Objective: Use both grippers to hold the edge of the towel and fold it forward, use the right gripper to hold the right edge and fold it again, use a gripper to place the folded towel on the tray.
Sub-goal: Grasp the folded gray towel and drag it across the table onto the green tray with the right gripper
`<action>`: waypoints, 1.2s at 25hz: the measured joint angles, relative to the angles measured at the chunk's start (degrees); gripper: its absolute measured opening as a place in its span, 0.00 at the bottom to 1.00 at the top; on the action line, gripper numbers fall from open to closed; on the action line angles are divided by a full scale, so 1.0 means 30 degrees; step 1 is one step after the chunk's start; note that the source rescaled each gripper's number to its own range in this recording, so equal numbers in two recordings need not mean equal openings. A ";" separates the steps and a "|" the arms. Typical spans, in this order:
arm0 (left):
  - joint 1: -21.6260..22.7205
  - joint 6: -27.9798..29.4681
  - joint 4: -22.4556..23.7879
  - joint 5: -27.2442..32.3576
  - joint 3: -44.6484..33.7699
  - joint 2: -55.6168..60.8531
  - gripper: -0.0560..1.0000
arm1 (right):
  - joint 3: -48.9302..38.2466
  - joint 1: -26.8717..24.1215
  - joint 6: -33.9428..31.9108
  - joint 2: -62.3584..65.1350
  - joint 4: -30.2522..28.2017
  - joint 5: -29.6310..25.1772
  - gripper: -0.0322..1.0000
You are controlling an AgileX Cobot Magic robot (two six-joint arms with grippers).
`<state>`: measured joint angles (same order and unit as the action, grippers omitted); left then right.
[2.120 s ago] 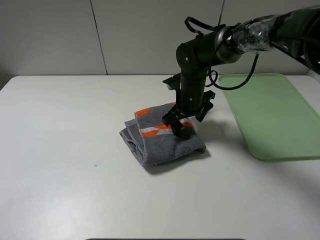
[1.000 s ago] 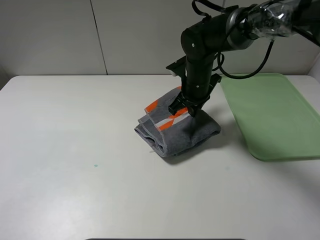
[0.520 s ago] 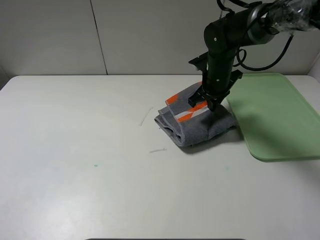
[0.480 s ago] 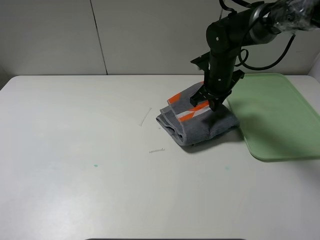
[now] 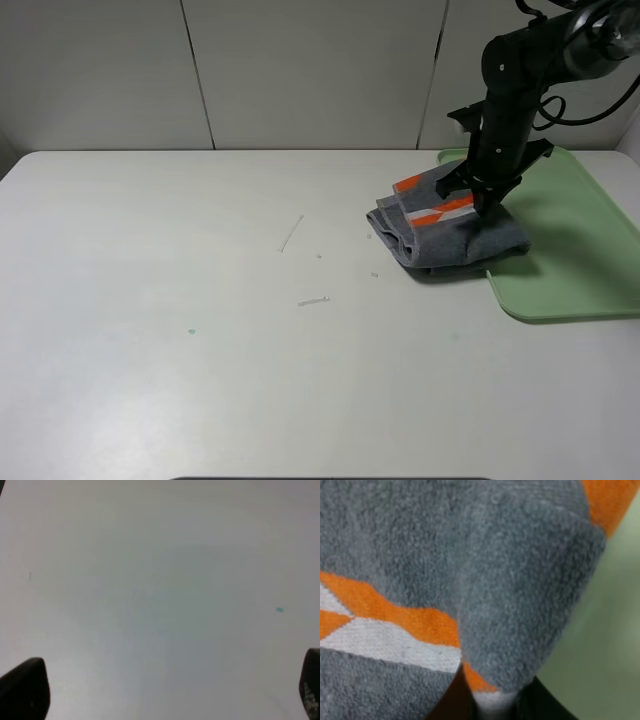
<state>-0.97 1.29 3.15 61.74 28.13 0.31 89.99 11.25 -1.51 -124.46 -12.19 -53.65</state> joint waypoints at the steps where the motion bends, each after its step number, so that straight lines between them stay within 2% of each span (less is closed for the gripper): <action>1: 0.0000 0.0000 0.0000 0.0000 0.0000 0.0000 1.00 | 0.0000 -0.0327 0.0000 0.0000 0.0019 -0.0022 0.13; 15: 0.0000 0.0000 0.0000 0.0000 0.0000 0.0000 1.00 | 0.0000 -0.4918 0.0000 0.0000 0.0041 0.0614 0.13; 20: 0.0000 0.0000 0.0000 0.0000 0.0000 0.0000 1.00 | 0.0000 -0.5677 0.0000 0.0000 0.0024 0.1202 0.13; 27: 0.0000 0.0000 0.0000 -0.0017 0.0000 0.0000 1.00 | -0.0013 -0.5719 0.0000 0.0000 -0.0109 0.1587 0.13; 28: 0.0000 0.0000 0.0000 -0.0044 0.0000 0.0000 1.00 | -0.0013 -0.5719 0.0000 0.0000 -0.0109 0.1692 0.15; 29: 0.0000 0.0000 0.0000 -0.0044 0.0000 0.0000 1.00 | -0.0013 -0.5719 0.0000 0.0000 -0.0161 0.1740 0.23; 30: 0.0000 0.0000 0.0000 -0.0044 0.0000 0.0000 1.00 | -0.0013 -0.5719 0.0000 0.0000 -0.0202 0.1780 0.40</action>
<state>-0.97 1.29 3.15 61.60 28.13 0.31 89.95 -5.91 -1.51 -124.46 -12.80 -48.31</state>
